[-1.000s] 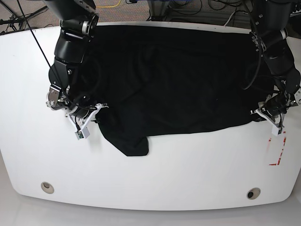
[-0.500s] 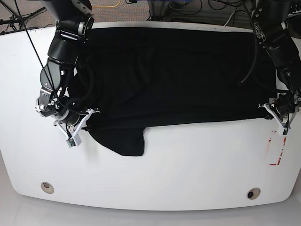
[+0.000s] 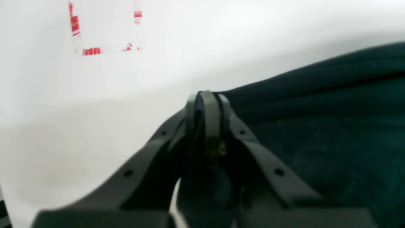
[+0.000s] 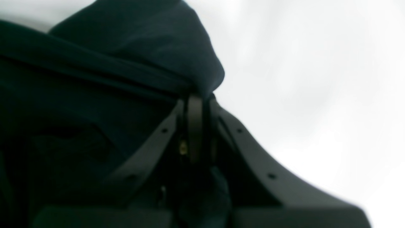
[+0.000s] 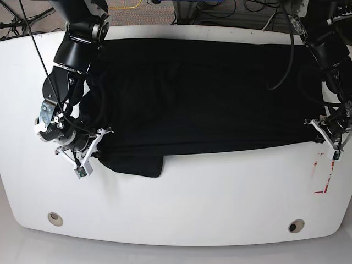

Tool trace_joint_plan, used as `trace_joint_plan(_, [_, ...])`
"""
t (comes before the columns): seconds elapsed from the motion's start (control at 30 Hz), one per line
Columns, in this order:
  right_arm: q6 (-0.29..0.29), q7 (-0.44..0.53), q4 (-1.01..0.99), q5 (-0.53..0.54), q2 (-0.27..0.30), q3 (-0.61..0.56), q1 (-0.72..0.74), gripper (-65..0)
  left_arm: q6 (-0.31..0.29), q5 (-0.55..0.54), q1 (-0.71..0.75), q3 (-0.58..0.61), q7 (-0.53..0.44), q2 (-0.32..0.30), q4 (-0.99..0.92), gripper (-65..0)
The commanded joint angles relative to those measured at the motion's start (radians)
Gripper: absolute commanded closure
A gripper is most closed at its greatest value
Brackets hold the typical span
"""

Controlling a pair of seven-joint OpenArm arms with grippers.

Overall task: Fold the T-shirt properly
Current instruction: 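Lift the shirt edge with both grippers and fold it over the body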

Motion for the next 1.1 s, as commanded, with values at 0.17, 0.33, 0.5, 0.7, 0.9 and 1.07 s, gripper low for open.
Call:
trace_joint_plan(0.17, [-0.002,-0.068,0.201,-0.006,0.012,0.007,-0.066,0.0,0.004,0.005,0.050,-0.005,-0.016,-0.027,0.132,0.0])
trace_joint_plan(0.33, [-0.002,-0.085,0.313,-0.006,0.012,0.007,-0.148,0.0,0.004,0.005,0.102,-0.006,-0.016,-0.027,0.195,0.0])
trace_joint_plan(0.5, [-0.002,-0.085,0.387,-0.006,0.012,0.007,-0.232,0.0,0.004,0.005,0.154,-0.023,-0.016,-0.027,0.245,0.0])
trace_joint_plan(0.7, [-0.002,-0.085,0.401,-0.006,0.012,0.009,-0.315,0.0,0.004,0.005,0.203,-0.068,-0.016,-0.027,0.271,0.0])
trace_joint_plan(0.9, [-0.002,-0.085,0.409,0.035,0.011,0.010,-0.396,0.0,0.004,0.006,0.259,-0.100,-0.016,-0.029,0.273,0.0])
trace_joint_plan(1.07, [-0.002,-0.085,0.419,0.130,0.011,0.056,-0.452,0.0,0.004,0.009,0.298,-0.106,-0.016,-0.032,0.275,0.0])
